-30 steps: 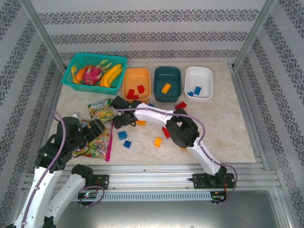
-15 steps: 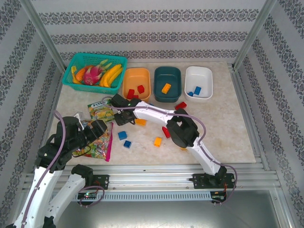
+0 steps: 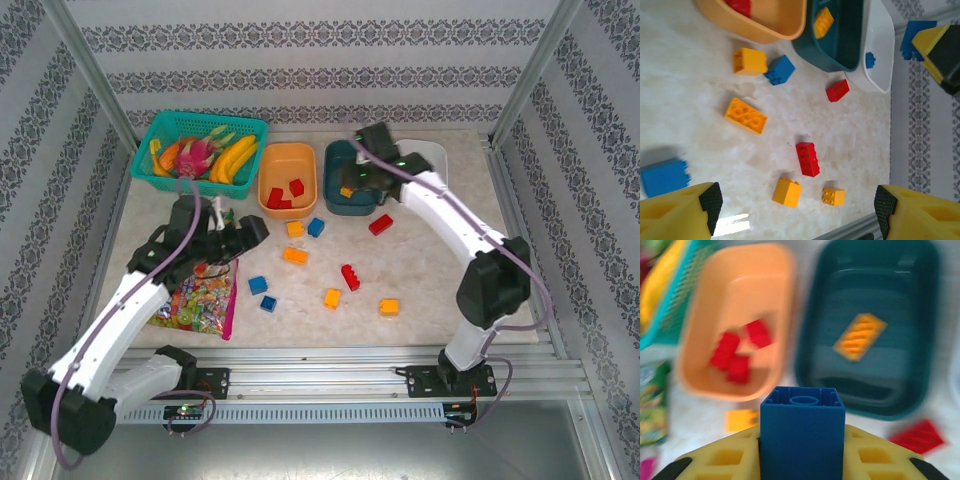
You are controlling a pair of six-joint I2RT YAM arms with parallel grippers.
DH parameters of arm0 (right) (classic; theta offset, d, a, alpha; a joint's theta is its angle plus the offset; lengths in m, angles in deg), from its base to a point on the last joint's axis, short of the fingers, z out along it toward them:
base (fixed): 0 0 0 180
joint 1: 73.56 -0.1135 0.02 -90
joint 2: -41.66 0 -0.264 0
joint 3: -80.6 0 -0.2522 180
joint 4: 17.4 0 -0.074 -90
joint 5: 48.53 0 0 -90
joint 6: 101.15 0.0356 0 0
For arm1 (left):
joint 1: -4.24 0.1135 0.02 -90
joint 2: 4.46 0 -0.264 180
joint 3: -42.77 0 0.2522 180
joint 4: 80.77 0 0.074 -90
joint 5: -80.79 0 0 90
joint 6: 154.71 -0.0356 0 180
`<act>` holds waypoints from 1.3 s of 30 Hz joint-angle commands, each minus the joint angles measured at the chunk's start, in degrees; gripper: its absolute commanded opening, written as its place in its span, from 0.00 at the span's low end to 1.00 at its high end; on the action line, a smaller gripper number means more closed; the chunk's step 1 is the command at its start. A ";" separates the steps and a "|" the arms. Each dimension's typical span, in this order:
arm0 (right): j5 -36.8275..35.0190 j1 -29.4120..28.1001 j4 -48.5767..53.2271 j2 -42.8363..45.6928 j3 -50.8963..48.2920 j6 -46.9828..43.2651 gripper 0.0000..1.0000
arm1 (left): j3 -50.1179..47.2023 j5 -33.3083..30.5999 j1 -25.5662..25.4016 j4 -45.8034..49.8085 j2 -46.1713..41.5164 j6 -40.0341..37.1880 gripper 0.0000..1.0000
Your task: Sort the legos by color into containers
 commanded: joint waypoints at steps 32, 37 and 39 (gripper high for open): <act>-5.64 23.91 13.07 -23.70 12.02 2.34 0.48 | 33.72 3.96 -12.97 -11.21 38.67 -6.16 0.80; -5.99 23.27 13.15 -21.43 13.06 1.85 0.59 | 34.82 3.43 -12.91 -9.33 38.57 -7.04 0.80; -5.92 22.84 12.95 -19.78 13.35 1.64 0.60 | 35.26 3.13 -12.82 -8.39 38.42 -7.46 0.80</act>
